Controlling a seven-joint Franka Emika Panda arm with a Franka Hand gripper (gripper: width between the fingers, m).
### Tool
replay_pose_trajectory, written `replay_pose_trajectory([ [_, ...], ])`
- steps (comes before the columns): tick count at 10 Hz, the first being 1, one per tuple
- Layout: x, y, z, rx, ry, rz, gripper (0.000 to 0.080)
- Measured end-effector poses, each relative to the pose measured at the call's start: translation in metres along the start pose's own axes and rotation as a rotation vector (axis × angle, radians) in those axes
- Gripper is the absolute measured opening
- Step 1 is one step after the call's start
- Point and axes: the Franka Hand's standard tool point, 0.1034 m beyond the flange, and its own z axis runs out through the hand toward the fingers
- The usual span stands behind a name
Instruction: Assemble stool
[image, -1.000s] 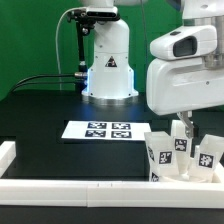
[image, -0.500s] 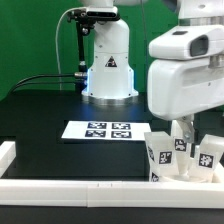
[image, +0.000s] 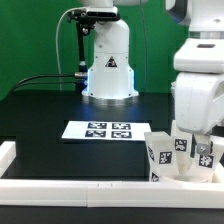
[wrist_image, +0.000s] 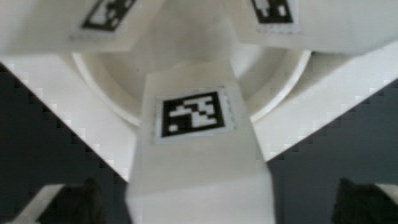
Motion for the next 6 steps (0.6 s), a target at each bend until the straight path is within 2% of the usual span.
replay_pose_trajectory([
  [2, 0.0009, -0.0011, 0.0048, -0.001, -0.007, 0.017, 0.0649],
  [4, -0.0008, 0.0001, 0.0054, -0.001, -0.009, 0.048, 0.0389],
  [5, -0.0026, 0.0015, 0.0057, -0.002, -0.01, 0.136, 0.0389],
  [6, -0.004, 0.003, 0.0057, -0.004, -0.012, 0.215, 0.0334],
])
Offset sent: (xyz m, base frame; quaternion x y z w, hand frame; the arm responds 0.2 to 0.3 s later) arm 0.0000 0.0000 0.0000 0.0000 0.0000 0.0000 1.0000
